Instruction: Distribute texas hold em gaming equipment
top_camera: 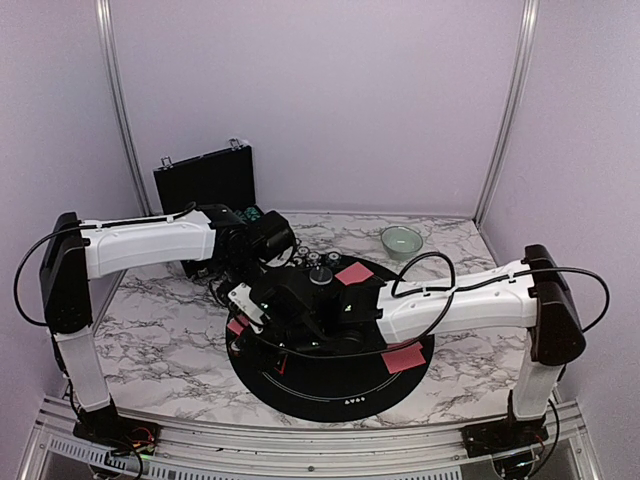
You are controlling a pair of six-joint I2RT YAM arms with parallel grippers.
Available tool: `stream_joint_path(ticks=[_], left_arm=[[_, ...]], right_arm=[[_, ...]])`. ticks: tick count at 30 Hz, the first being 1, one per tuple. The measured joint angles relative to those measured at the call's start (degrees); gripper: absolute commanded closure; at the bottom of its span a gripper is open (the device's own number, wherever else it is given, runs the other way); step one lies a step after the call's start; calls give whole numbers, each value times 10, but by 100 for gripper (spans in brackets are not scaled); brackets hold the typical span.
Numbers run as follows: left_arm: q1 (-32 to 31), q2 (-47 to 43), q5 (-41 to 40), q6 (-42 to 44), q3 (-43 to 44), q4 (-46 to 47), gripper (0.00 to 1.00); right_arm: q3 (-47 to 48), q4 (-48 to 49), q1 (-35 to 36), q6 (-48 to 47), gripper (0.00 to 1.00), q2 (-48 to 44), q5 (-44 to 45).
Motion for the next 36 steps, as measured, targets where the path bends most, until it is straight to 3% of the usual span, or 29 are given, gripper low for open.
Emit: stream_joint_path(ticks=[14, 36], left_arm=[[1, 0, 0, 0, 0, -6, 50], [3, 0, 0, -2, 3, -6, 50]], right_arm=[[93, -66, 40, -16, 100, 86, 192], [118, -117, 46, 0, 100, 105, 337]])
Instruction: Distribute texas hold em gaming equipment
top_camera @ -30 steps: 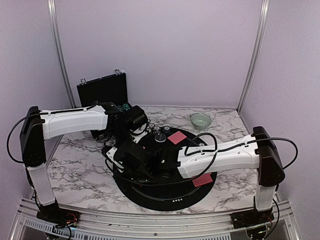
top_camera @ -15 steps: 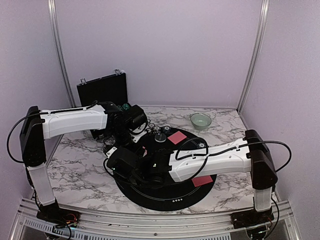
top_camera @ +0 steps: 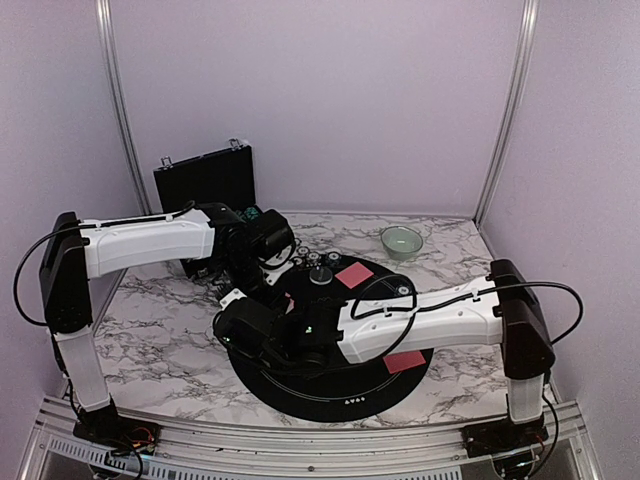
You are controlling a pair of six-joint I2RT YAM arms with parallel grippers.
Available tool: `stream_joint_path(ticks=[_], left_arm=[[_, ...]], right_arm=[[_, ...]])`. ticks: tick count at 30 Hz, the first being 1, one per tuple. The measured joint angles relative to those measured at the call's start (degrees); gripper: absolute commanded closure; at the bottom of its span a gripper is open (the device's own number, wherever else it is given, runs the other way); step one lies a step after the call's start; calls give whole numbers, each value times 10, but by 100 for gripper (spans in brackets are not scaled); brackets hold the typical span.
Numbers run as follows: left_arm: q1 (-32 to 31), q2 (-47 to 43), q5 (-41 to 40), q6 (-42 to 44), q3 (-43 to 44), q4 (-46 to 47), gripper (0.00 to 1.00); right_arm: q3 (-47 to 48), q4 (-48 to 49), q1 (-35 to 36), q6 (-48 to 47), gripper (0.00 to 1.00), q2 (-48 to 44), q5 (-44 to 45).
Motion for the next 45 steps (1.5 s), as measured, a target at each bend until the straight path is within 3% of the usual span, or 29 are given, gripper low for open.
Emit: stream_joint_path(ticks=[11, 22, 32, 39, 45], left_arm=[[0, 0, 0, 0, 0, 0, 50], [0, 0, 0, 1, 1, -3, 50], [-3, -2, 0, 11, 1, -3, 50], [-24, -21, 0, 30, 1, -4, 50], [-50, -36, 1, 54, 1, -4, 50]], right_arm=[[-59, 52, 0, -17, 97, -46, -73], [-210, 118, -21, -6, 93, -240, -180], [-390, 178, -192, 94, 82, -368, -367], [-450, 254, -303, 180, 64, -370, -547], [-464, 340, -351, 252, 49, -333, -671]])
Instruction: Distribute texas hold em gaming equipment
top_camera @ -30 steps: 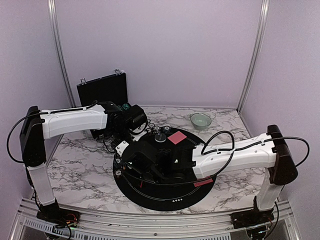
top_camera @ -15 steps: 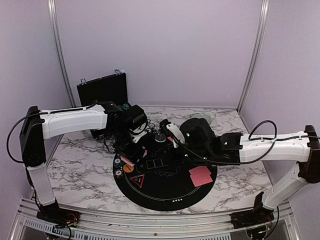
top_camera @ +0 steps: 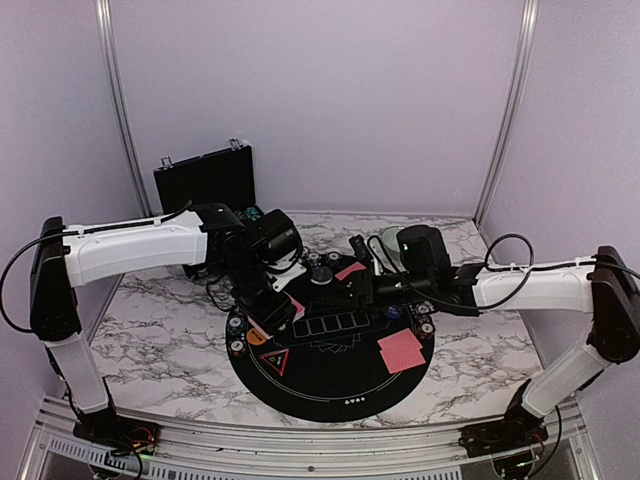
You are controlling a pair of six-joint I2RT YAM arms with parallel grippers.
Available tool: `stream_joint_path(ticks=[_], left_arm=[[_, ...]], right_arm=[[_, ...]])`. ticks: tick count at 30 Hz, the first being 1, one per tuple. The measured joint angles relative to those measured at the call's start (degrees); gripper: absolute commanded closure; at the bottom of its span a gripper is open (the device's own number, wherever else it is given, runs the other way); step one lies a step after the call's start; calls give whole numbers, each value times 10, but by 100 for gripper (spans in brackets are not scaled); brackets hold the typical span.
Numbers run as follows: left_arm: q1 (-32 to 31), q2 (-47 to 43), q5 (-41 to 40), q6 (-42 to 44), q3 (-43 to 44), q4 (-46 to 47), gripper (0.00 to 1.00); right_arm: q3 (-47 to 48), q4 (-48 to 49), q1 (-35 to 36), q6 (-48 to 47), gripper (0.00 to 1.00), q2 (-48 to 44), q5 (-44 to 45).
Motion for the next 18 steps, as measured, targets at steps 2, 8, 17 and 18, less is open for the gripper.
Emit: stream_joint_path(ticks=[2, 8, 17, 18], left_arm=[[-8, -3, 2, 6, 0, 0, 50], [-28, -8, 4, 19, 0, -1, 50], [-39, -10, 4, 23, 0, -2, 50], [-40, -10, 4, 23, 0, -2, 50]], right_arm=[[0, 16, -6, 16, 45, 16, -27], [0, 55, -8, 55, 37, 61, -88], [0, 112, -5, 96, 32, 87, -133], [0, 118, -4, 99, 32, 90, -136]])
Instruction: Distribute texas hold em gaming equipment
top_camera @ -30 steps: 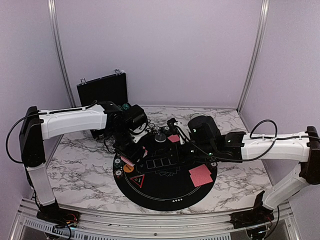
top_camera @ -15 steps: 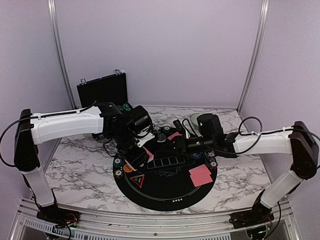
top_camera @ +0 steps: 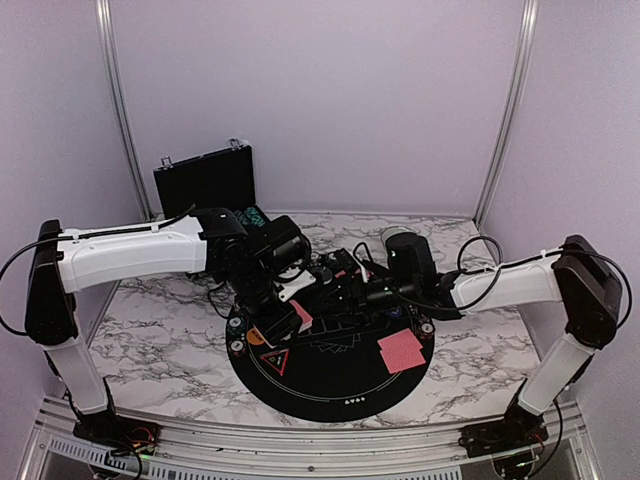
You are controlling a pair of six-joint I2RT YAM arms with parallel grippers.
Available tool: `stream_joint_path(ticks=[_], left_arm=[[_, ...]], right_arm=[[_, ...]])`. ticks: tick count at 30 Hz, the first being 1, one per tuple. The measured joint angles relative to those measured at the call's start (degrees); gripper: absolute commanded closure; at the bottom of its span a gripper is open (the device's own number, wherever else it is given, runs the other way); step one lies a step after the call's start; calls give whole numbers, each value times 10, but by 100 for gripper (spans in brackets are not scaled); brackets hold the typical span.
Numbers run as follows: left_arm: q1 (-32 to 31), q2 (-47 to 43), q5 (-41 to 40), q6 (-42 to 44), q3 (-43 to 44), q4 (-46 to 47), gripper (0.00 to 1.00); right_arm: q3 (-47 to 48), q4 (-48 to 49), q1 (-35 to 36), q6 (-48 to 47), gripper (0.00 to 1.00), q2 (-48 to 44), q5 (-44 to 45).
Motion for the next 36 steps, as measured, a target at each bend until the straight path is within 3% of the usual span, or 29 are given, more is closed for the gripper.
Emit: stream_joint_path(ticks=[16, 36], left_arm=[[-2, 0, -2, 3, 0, 0, 50], [-4, -14, -10, 6, 0, 3, 51]], right_arm=[[34, 31, 36, 20, 31, 66, -24], [35, 17, 28, 9, 33, 57, -13]])
